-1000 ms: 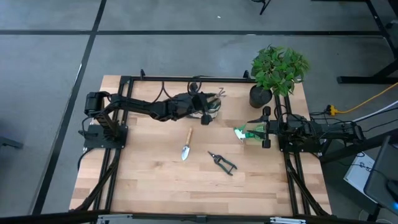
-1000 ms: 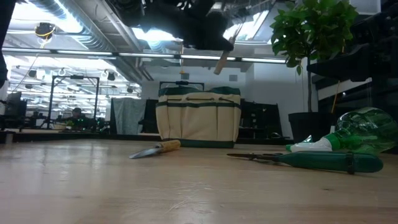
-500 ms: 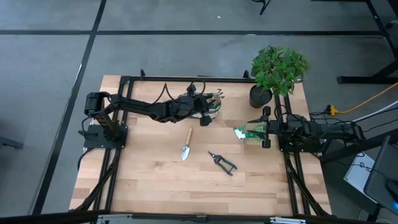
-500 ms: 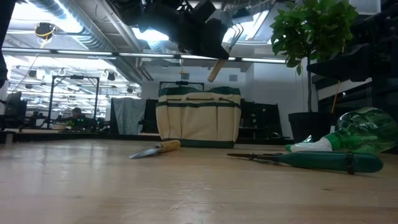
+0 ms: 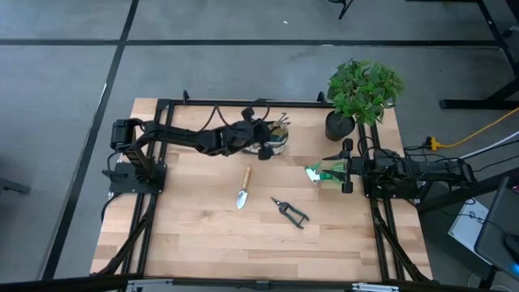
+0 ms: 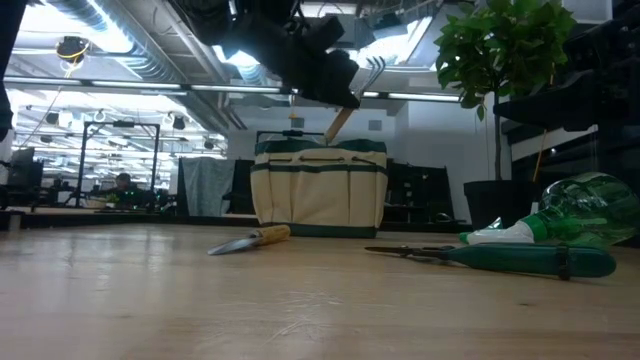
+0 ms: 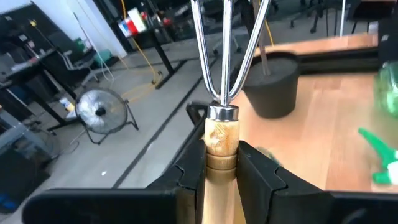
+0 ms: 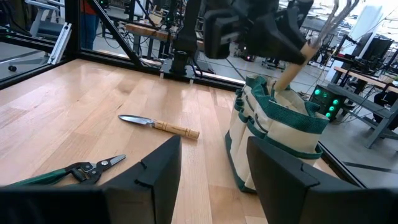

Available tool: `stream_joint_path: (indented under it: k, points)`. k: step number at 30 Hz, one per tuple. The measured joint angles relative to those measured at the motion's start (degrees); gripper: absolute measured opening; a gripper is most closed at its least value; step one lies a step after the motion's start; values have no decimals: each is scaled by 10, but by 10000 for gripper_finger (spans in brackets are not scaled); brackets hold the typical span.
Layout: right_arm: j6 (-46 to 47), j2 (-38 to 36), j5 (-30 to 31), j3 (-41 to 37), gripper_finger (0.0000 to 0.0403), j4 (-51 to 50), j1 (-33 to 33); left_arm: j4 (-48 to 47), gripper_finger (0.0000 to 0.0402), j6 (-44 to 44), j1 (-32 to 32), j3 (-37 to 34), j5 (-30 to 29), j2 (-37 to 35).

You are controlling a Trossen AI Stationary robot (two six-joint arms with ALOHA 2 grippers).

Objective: Pick & Place Garden tools in Gardening bag
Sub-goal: Put the brown hand rake into the light brown gardening bag

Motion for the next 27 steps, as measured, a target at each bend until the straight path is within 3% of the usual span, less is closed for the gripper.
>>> stream_joint_path:
  k: [7, 13, 27]
  points:
    - [0, 0, 0, 0, 186, 0, 0, -54, 61, -2, 15, 0, 8, 0]
    - [0, 0, 0, 0, 186, 0, 0, -99, 61, -30, 18, 0, 50, 0]
    - [0, 0, 0, 0, 186, 0, 0, -200, 61, -20, 18, 0, 43, 0]
